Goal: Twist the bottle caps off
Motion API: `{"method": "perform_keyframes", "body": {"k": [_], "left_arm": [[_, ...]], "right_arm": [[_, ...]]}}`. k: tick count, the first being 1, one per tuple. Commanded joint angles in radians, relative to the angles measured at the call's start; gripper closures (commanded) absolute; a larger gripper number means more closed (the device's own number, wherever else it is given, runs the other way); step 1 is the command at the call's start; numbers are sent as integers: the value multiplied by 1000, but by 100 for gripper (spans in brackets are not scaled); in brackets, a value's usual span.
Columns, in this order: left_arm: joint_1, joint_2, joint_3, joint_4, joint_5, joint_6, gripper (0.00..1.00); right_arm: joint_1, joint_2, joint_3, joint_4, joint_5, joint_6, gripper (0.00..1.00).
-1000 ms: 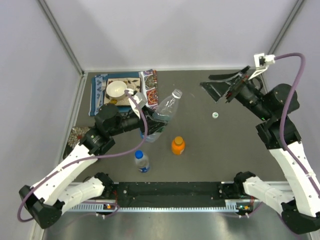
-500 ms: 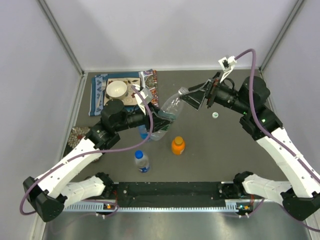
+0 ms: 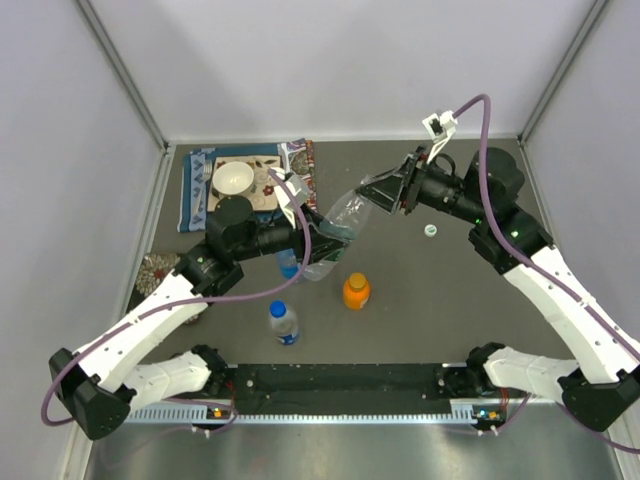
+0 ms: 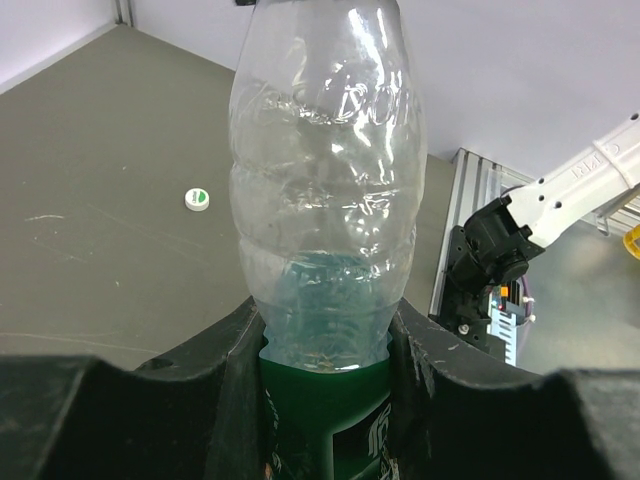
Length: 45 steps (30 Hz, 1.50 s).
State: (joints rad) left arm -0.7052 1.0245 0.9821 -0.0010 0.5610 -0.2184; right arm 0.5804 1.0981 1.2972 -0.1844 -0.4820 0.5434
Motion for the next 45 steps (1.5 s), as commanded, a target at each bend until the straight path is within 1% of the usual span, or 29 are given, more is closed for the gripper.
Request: {"method": "perform_keyframes", "body": {"k": [1,3,4,5,7,8,10,11,12,13,14,15,16,18,19,20,22,23,24,26,29,32,35,37,38,40,45], "left_arm": [[-4,-3,44,58,13,7,68],[-2,-9,46,55,4,14,62],[-4,-14,47,52,-9,17,58],[-2,-17,47,38,-16,22,48],[-4,-32,58,18,-35,34,39],[-4,-40,62,4,-62,40,34],[-2,-78,78,-48,-94,74,29],[-2,-95,82,-65,-131,83,26],[0,-131,89,-98,-151,105,20],[0,-150,90,-112,-167,114,7],[-2,-170,90,-132,-179,122,2],[-2,-206,92,-158,-211,131,2],[-2,-227,89,-172,-231,134,1],[-2,-285,73,-195,-289,136,2],[0,-305,64,-211,-305,137,2],[-2,-326,55,-214,-314,139,2],[-2,-394,15,-209,-343,134,1],[-2,-415,0,-203,-348,134,2],[-2,-458,-31,-197,-351,136,2],[-2,-490,-60,-180,-389,131,2],[-2,-532,-111,-177,-447,106,2],[-2,-557,-160,-171,-470,82,2],[-2,-567,-195,-146,-463,74,2],[0,-561,-209,-139,-461,71,2],[-2,-560,-226,-133,-461,68,2],[-2,-555,-246,-99,-458,73,1],[-2,-529,-260,-88,-444,76,2]], "right_arm": [[10,0,39,45,-1,-7,65],[10,-6,40,43,5,-5,70],[10,-9,42,42,11,-5,76],[10,-12,45,40,26,-8,76],[9,-20,66,11,51,-23,78],[9,-20,82,-10,92,-48,78],[10,-17,140,-76,149,-77,78],[7,-11,163,-102,219,-106,78],[7,-1,218,-128,261,-121,78],[6,8,244,-185,304,-135,78],[3,32,269,-207,406,-158,78],[-2,46,319,-234,457,-164,79],[-11,63,339,-253,479,-166,83],[-48,112,388,-288,606,-166,90],[-59,132,402,-294,661,-171,99],[-69,152,412,-300,777,-187,100],[-126,213,422,-300,876,-198,100],[-154,233,424,-302,955,-192,100],[-193,276,410,-287,1005,-192,100],[-235,313,375,-238,1083,-200,100],[-304,399,370,-210,1114,-194,100],[-353,457,375,-187,1126,-195,100],[-392,523,387,-152,1142,-210,100],[-415,551,387,-115,1119,-220,100],[-431,578,386,-89,1081,-221,100],[-435,614,387,-70,1082,-240,100],[-435,695,387,-24,1100,-258,100]]}}
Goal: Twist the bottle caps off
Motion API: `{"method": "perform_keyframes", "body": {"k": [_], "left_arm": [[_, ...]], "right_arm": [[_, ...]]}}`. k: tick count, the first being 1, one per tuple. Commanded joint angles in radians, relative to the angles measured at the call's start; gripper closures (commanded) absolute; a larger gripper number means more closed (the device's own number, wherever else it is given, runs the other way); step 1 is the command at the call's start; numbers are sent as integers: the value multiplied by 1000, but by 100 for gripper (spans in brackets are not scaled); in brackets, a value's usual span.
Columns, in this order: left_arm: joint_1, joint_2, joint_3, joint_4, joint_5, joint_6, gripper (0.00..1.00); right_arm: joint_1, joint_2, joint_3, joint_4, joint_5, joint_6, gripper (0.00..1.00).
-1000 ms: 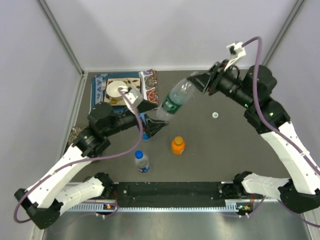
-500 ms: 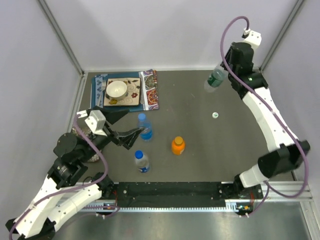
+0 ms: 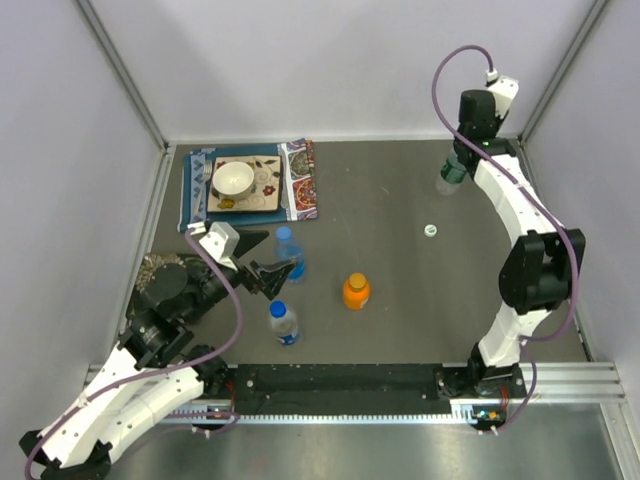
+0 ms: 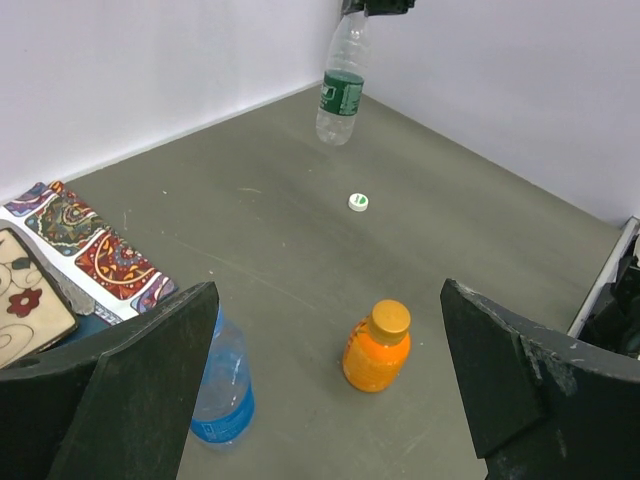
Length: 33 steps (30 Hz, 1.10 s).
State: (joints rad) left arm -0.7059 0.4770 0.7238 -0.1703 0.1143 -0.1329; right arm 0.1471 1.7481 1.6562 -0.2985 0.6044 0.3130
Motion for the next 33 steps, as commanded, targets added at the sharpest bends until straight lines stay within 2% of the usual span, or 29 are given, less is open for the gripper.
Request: {"method": "perform_keyframes", "body": {"k": [1,10,17,27,29,32,33], "left_arm": [[-1,21,-3,81,-1,-10,1],[-1,45,-4,86,5,-16,2],[0,55,-14,92,15,-24,2],[-1,54,-17,92,19,-24,2],[-1,52,-17,92,22,-24,2],[-1,52,-15,92,25,-27,2],[-1,51,-14,91,25,-27,2]], "right_arm": [[-1,50,21,105,8,-28,100],[0,88,-22,167,5,-38,100],[2,94,-52,173,-5,-68,98],[14,102,-88,177,-8,-58,100],[20,99,-96,174,-8,-69,96],[26,90,-104,159,-23,-74,67],[29,87,-105,151,-25,-72,63]]}}
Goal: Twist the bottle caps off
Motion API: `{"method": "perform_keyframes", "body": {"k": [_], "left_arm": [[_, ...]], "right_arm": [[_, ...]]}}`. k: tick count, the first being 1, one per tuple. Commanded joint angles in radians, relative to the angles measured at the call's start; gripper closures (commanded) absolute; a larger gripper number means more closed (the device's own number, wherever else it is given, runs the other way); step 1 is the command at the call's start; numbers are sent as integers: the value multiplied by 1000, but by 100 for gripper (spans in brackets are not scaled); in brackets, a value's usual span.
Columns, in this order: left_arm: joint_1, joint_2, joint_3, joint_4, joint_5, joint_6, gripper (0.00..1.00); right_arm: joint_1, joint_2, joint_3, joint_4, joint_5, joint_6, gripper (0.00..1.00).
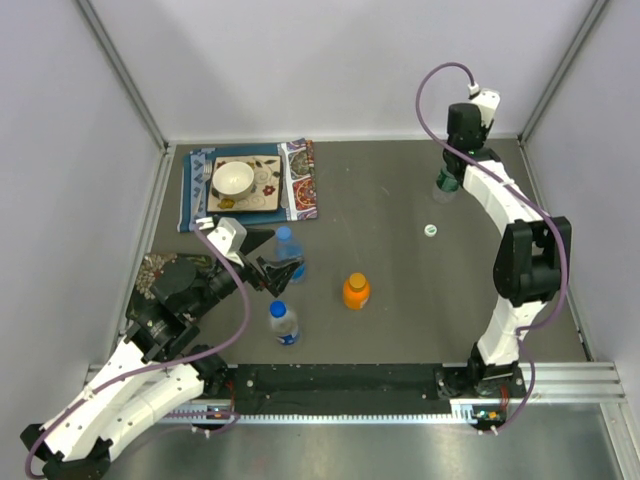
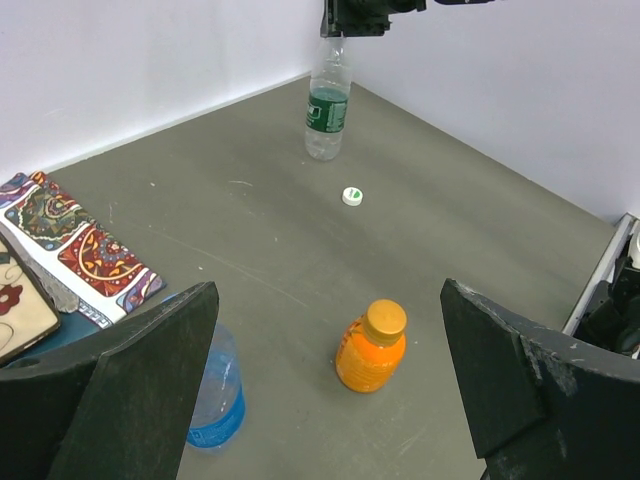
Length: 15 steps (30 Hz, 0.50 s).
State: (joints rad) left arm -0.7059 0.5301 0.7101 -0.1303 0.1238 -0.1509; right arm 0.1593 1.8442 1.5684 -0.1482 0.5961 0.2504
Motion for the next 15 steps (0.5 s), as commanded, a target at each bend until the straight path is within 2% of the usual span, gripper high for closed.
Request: {"method": "perform_keyframes", "body": {"k": [1,2,8,15], "left_arm": [[-1,-2,-1,51,19,-9,2],[-1,-2,-1,51,20,-10,2],[-1,-12,-3,43,31,-13,2],[-1,-22,-9,41,34,-19,2]], "right_arm": [[19,-16,-19,-4,-25,-5,60],[20,-17,-19,-10,-27,-2,54],[22,-34,-16,-48,-50,23,43],[28,-56,-18,-67,-51,33,38]]}}
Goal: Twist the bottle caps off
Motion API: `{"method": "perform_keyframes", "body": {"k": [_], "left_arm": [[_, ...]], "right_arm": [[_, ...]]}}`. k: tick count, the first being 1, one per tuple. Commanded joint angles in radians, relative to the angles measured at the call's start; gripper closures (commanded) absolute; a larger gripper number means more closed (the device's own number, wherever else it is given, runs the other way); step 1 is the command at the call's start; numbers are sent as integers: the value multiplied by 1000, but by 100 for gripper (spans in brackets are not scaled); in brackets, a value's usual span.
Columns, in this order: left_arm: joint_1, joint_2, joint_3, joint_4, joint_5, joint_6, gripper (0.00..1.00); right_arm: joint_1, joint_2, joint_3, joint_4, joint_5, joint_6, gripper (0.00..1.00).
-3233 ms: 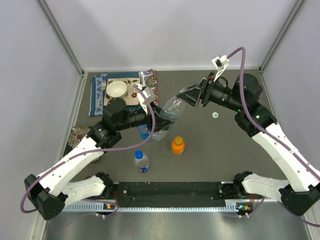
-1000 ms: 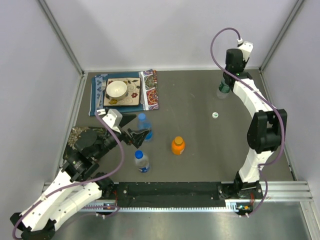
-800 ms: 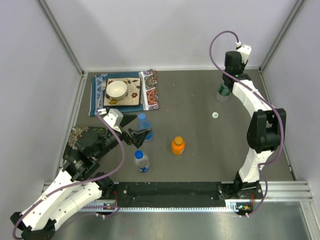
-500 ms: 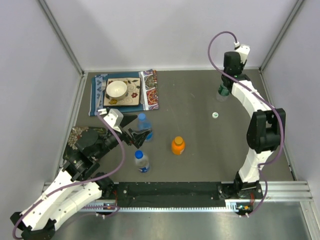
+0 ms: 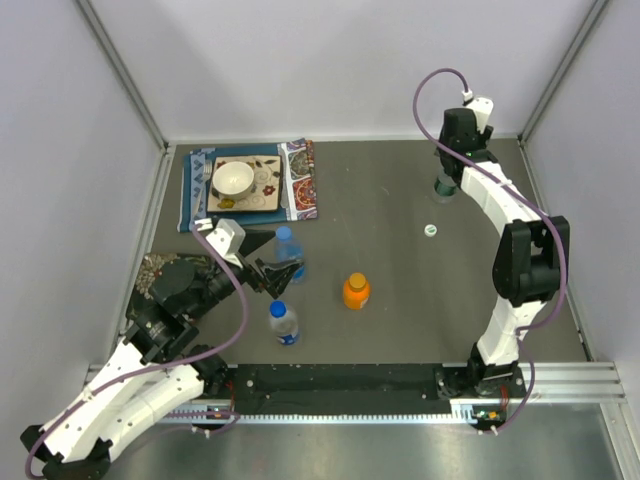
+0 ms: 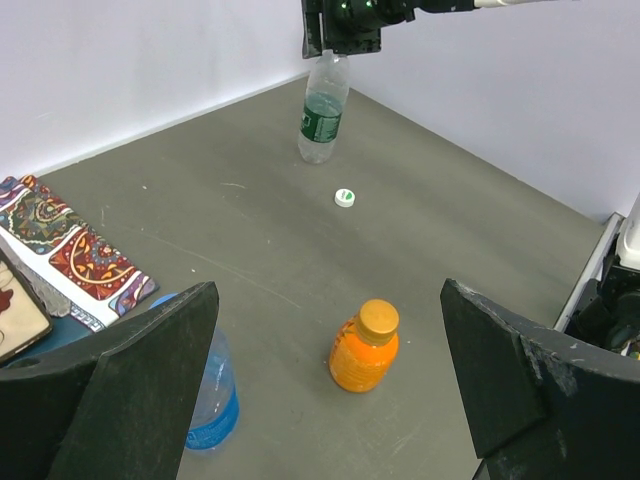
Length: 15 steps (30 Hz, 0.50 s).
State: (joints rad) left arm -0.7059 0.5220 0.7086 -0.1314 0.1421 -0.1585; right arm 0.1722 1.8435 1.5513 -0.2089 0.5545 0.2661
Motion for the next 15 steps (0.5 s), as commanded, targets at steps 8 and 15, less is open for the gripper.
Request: {"method": "perform_keyframes", "body": {"k": [8,15], "left_arm": [[-1,-20,-11,42,24,-19,2],[-1,-22,-17,42,25,-26,2]], "right_arm": [[18,-67,-5,-9,-27,21,52],[18,-56,0,-14,-25,19,54]]}}
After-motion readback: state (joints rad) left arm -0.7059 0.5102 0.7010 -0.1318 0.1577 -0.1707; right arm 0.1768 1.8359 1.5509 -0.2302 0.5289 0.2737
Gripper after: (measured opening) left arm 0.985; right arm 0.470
